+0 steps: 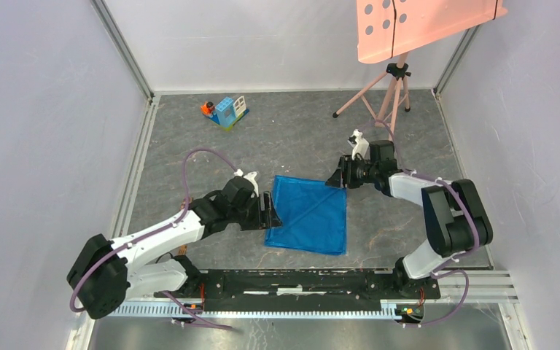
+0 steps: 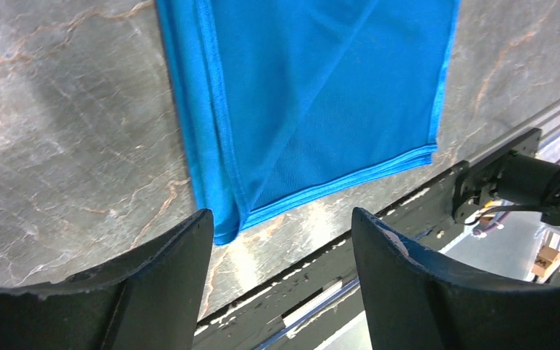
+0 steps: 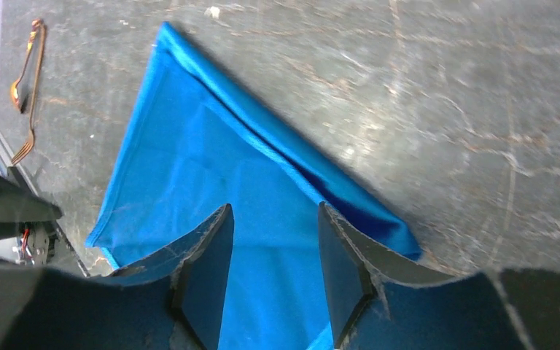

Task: Fold the napkin into a case and place the utensils inside
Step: Smooth out the upper triangle-folded napkin at the center of the board.

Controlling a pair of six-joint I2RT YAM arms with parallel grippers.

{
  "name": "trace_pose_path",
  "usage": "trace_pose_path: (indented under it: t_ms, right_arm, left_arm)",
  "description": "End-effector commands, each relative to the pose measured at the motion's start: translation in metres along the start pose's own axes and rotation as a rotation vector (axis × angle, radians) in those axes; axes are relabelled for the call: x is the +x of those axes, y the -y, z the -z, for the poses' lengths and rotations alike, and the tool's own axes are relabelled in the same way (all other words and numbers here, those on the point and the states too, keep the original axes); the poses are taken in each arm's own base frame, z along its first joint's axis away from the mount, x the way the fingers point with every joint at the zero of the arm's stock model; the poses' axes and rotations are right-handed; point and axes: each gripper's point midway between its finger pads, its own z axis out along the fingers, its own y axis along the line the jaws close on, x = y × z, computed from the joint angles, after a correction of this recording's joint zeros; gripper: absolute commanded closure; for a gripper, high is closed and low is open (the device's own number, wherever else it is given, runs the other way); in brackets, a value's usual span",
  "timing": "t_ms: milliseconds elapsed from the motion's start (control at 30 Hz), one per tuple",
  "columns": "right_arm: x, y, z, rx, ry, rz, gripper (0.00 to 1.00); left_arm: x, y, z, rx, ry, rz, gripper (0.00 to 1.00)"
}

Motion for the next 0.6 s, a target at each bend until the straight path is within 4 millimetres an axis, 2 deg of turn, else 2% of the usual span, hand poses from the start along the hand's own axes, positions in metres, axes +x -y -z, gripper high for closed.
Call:
trace_pose_path:
  t_ms: [0,100,233,367,567]
  right_arm:
    - [-0.033,-0.034,0.015,-0.010,0.054,0.146,0.45]
    - [-0.025,-0.041,0.025,0.000,0.047,0.158,0.42]
    - [0.016,-0.030,0.036,0.047,-0.035,0.122,0.41]
    - [0.053,-0.008,0.050,0.151,-0.088,0.095,0.47]
    - [0.071,0.007,0.057,0.225,-0.089,0.092,0.62]
  left_arm:
    - [0.013,-0.019,-0.003,-0.034,-0.036,-0.042,0.23]
    - [0.019,-0.020,-0.009,-0.020,-0.056,-0.044,0.23]
    - [0.029,-0.033,-0.019,-0.058,-0.100,-0.055,0.26]
    - [0.037,-0.040,-0.025,-0.064,-0.117,-0.040,0.34]
    - [0.045,-0.047,-0.031,-0.061,-0.110,0.008,0.53]
